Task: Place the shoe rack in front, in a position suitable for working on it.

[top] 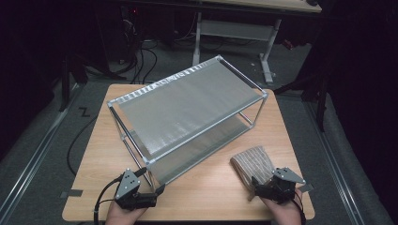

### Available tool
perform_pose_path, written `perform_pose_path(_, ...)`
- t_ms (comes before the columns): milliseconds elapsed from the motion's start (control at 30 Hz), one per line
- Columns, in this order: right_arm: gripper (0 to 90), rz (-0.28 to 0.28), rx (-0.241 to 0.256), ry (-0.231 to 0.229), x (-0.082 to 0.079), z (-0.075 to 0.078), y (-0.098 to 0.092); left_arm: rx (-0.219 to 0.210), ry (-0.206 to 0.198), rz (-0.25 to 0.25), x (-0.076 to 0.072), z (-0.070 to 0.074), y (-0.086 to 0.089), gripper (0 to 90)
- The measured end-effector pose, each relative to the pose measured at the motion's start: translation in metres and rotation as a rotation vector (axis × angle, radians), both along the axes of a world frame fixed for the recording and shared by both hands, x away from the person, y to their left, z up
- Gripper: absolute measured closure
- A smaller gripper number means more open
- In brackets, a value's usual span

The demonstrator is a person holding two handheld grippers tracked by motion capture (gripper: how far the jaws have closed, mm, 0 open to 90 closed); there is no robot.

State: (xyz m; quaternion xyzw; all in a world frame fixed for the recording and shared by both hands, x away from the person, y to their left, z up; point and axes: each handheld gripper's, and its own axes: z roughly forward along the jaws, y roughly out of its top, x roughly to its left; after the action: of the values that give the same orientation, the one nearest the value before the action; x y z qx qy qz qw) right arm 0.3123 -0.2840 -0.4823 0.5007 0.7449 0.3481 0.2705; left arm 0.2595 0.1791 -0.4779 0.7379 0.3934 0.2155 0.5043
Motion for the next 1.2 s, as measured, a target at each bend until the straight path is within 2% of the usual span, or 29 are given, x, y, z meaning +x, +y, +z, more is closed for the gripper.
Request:
perform_pose_path(67, 0.0, 0.005, -0.007, 0.010, 0.002, -0.001, 0.001, -0.019, 0.005, -0.006, 0.000, 0.001, 0.000, 10.5)
perform_pose_path(200, 0.0, 0.003, -0.014, 0.021, 0.005, -0.003, 0.002, -0.027, 0.006, -0.015, 0.000, 0.001, 0.003, 9.3)
perform_pose_path(300, 0.0, 0.013, -0.032, 0.045, 0.009, -0.008, 0.004, -0.031, 0.001, -0.011, 0.000, 0.001, 0.005, 10.6)
perform_pose_path(333, 0.0, 0.017, -0.029, 0.079, 0.012, -0.012, 0.005, -0.032, -0.002, -0.008, 0.000, 0.002, 0.007, 12.3)
perform_pose_path(467, 1.0, 0.016, -0.017, 0.105, 0.015, -0.014, 0.005, -0.033, 0.003, -0.013, -0.001, 0.002, 0.009, 16.3)
perform_pose_path(500, 6.7, 0.016, -0.001, 0.123, 0.017, -0.014, 0.004, -0.039, 0.006, -0.019, -0.001, 0.002, 0.010, 21.5)
perform_pose_path(567, 8.1, 0.019, 0.004, 0.127, 0.017, -0.015, 0.003, -0.049, 0.015, -0.026, 0.000, 0.000, 0.011, 22.0)
perform_pose_path(633, 16.0, 0.030, 0.003, 0.131, 0.015, -0.013, 0.002, -0.056, 0.026, -0.033, 0.001, -0.001, 0.011, 23.0)
perform_pose_path(700, 18.0, 0.031, 0.002, 0.131, 0.015, -0.013, 0.002, -0.054, 0.023, -0.035, 0.001, 0.000, 0.011, 23.5)
perform_pose_path(733, 24.8, 0.035, 0.002, 0.129, 0.013, -0.013, 0.004, -0.055, 0.022, -0.035, 0.001, 0.000, 0.011, 24.5)
perform_pose_path(767, 24.8, 0.035, 0.002, 0.129, 0.013, -0.013, 0.004, -0.060, 0.022, -0.037, 0.001, 0.000, 0.012, 24.5)
perform_pose_path(800, 31.6, 0.051, -0.005, 0.122, 0.011, -0.012, 0.006, -0.065, 0.023, -0.045, 0.001, -0.001, 0.011, 25.8)
perform_pose_path(1033, 40.7, 0.059, -0.007, 0.092, 0.006, -0.013, 0.008, -0.081, 0.017, -0.044, 0.002, 0.000, 0.011, 24.5)
perform_pose_path(1100, 46.8, 0.074, -0.026, 0.088, 0.005, -0.010, 0.010, -0.091, 0.019, -0.046, 0.002, 0.001, 0.013, 22.3)
perform_pose_path(1200, 47.2, 0.076, -0.031, 0.085, 0.005, -0.009, 0.010, -0.079, 0.014, -0.043, 0.003, 0.001, 0.014, 20.9)
